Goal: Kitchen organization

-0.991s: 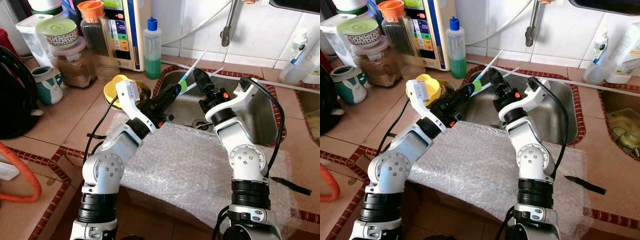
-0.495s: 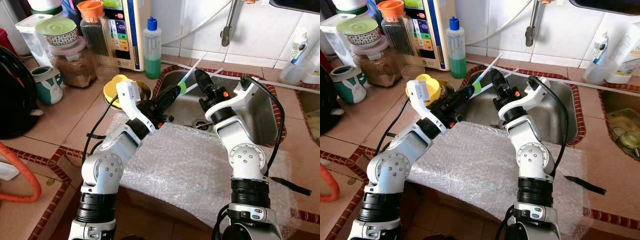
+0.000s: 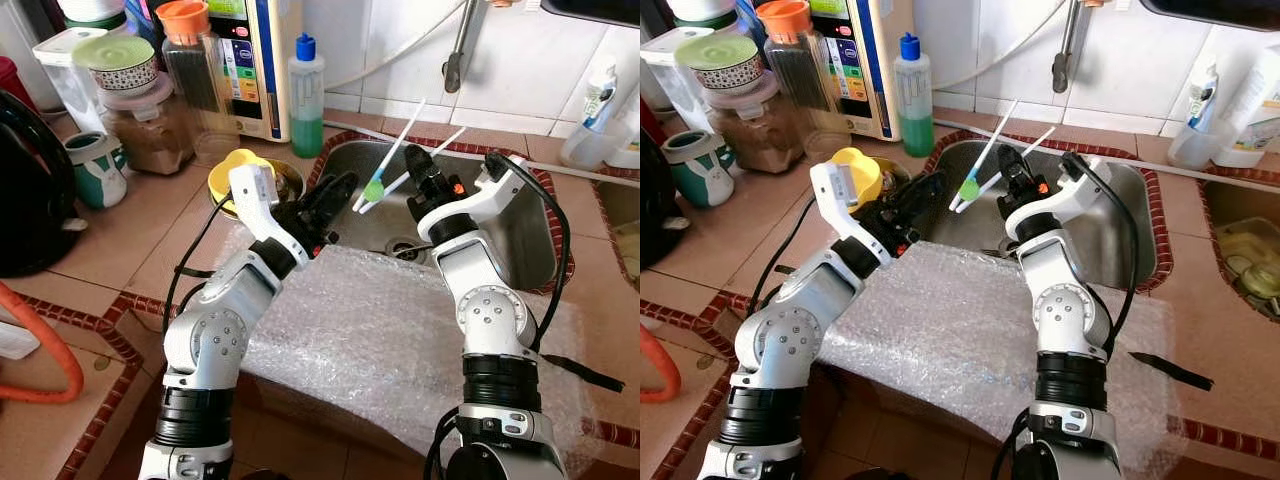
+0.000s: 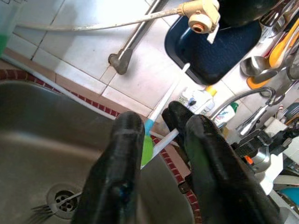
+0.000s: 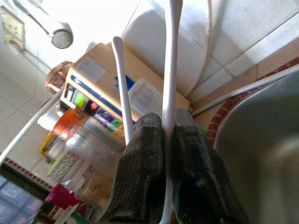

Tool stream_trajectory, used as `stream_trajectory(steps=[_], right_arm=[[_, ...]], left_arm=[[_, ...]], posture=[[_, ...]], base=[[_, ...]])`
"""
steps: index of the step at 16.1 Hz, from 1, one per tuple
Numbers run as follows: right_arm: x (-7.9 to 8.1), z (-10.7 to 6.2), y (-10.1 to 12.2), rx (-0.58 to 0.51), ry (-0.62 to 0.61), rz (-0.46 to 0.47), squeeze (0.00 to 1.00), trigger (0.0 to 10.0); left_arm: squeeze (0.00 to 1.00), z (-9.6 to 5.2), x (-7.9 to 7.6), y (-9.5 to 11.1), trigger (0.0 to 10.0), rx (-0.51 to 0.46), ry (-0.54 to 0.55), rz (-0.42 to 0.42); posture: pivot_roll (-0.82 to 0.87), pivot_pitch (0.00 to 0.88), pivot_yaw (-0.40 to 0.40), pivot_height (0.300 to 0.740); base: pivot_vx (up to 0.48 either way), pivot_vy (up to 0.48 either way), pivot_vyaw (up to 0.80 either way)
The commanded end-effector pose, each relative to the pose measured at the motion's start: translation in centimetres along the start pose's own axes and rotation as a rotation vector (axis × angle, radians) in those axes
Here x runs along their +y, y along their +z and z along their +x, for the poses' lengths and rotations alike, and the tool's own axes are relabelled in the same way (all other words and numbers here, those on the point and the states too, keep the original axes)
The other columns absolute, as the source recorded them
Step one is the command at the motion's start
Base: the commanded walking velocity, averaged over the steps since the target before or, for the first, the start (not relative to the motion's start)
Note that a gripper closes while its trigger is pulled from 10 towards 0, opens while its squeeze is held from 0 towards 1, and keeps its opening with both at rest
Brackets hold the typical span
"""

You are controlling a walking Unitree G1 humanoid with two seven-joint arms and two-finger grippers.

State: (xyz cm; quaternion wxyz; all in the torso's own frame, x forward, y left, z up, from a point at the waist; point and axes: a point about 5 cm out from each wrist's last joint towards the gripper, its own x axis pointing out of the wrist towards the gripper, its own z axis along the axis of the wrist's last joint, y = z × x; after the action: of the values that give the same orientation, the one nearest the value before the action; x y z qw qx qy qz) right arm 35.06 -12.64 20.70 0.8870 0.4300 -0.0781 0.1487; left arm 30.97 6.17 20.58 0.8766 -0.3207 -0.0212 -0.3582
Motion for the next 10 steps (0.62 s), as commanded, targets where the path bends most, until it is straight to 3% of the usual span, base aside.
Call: stream_trajectory(steps=[1, 4, 5, 8, 9, 10], right_arm=[[-0.2, 0.2, 0.3, -0.015, -0.020, -0.013, 0.00, 0.0], [-0.7, 0.4, 0.7, -0.033, -0.052, -0.078, 0.00, 0.0], [-1.0, 0.5, 0.9, -0.036, -0.061, -0.137, 0.00, 0.0], [-2.3, 0.9, 1.1, -0.009, -0.067, -0.426, 0.00, 0.0], [-2.9, 1.2, 1.1, 0.017, -0.060, -0.585, 0.00, 0.0], [-3.4, 1.3, 1.1, 0.027, -0.068, -0.681, 0.00, 0.0]], left_arm=[[1.00, 0.1, -0.1, 0.4, 10.0, -0.009, 0.004, 0.019], [1.00, -0.1, 0.1, 0.3, 10.0, 0.007, 0.009, 0.047], [1.00, -0.4, 0.4, 0.0, 10.0, 0.035, 0.018, 0.075], [1.00, -1.8, 1.3, -1.1, 10.0, 0.120, 0.037, 0.157], [1.00, -2.4, 1.8, -1.4, 10.0, 0.146, 0.052, 0.186], [1.00, -2.7, 2.0, -1.7, 10.0, 0.169, 0.053, 0.222]], posture=[[-0.04, 0.057, 0.046, 0.740], [-0.04, 0.059, 0.047, 0.740], [-0.04, 0.059, 0.047, 0.740], [-0.02, 0.061, 0.051, 0.740], [-0.02, 0.060, 0.047, 0.740], [-0.01, 0.060, 0.046, 0.740]], base=[[0.000, 0.000, 0.00], [0.000, 0.000, 0.00], [0.000, 0.000, 0.00], [0.000, 0.000, 0.00], [0.000, 0.000, 0.00], [0.000, 0.000, 0.00]])
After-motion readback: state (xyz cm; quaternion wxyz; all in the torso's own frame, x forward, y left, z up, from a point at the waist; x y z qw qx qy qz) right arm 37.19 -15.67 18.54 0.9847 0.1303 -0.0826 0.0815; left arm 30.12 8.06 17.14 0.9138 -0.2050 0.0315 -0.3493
